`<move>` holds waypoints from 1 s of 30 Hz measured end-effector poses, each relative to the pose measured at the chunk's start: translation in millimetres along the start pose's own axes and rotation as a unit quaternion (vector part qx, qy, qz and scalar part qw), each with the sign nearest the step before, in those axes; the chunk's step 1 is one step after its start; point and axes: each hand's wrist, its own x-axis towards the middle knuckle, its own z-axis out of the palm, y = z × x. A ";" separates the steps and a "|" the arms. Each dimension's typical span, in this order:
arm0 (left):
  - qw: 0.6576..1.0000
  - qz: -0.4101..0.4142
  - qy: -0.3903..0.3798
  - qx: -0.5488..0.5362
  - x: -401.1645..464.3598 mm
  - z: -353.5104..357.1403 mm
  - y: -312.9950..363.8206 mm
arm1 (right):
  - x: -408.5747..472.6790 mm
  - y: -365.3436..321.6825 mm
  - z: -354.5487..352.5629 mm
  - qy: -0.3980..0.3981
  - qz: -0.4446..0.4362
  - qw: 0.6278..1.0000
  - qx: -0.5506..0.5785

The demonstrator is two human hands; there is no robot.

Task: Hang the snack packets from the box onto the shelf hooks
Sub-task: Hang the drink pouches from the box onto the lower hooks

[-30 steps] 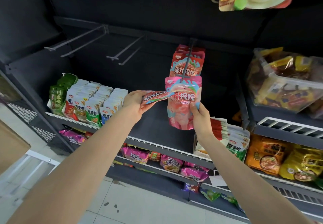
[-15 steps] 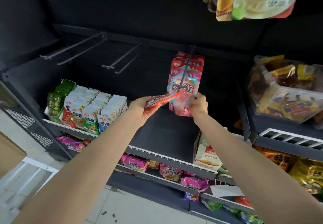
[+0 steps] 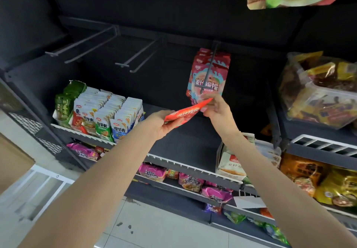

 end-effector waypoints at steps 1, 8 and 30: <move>1.000 -0.008 -0.006 0.010 -2.7 1.9 -1.5 | -6.1 -4.3 -1.5 -0.046 0.004 0.999 0.022; 0.993 -0.034 -0.055 0.095 -7.8 7.6 -5.9 | -16.5 0.8 -10.6 -0.022 0.001 0.999 0.041; 0.754 0.483 -0.028 0.445 -9.7 11.0 -28.5 | -9.3 -16.6 16.4 -0.014 0.159 0.987 0.029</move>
